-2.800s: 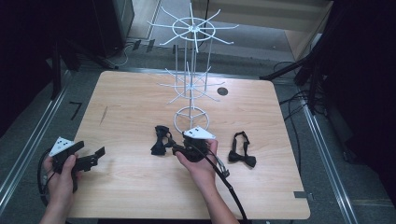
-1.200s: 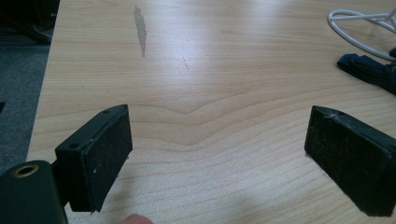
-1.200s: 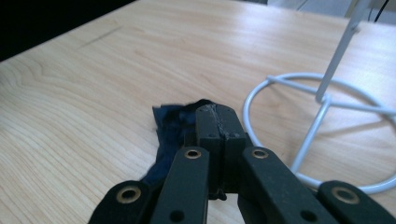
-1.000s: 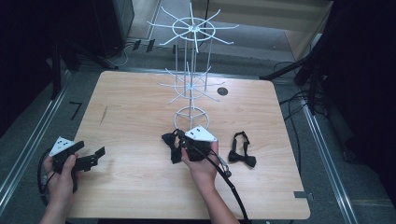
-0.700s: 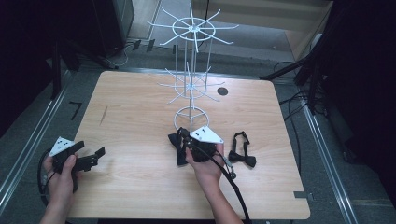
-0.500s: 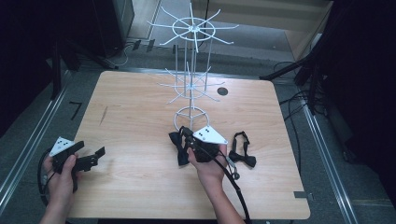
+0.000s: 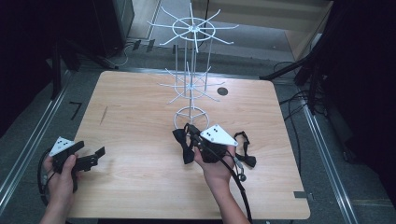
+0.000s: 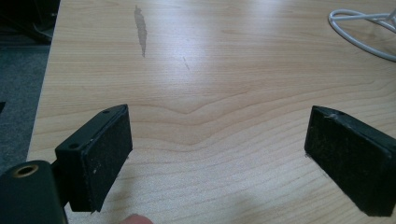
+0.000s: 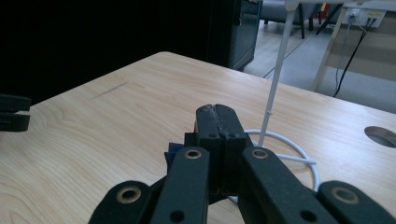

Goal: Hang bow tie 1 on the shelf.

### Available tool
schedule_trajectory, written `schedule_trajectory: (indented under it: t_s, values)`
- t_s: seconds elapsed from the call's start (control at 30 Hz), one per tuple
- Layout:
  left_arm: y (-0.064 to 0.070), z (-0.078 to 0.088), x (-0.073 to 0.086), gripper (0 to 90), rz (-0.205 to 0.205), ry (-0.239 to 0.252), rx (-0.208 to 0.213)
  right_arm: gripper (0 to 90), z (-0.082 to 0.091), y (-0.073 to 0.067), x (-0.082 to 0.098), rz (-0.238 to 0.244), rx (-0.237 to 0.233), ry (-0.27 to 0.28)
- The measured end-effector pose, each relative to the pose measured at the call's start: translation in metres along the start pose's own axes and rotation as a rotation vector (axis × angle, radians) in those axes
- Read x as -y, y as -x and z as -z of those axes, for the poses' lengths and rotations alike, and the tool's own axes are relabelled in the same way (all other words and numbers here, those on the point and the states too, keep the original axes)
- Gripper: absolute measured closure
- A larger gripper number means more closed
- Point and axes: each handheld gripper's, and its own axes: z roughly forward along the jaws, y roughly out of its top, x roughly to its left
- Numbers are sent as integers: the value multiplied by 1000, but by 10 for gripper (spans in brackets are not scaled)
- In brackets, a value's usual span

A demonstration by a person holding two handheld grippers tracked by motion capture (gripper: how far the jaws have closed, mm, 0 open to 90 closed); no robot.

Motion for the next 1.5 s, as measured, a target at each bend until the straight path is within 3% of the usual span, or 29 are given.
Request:
schedule_trajectory:
  t_s: [1.5]
  values:
    - [0,0,0,82,2,2,-1,900,31,-1,-39,22,3,131]
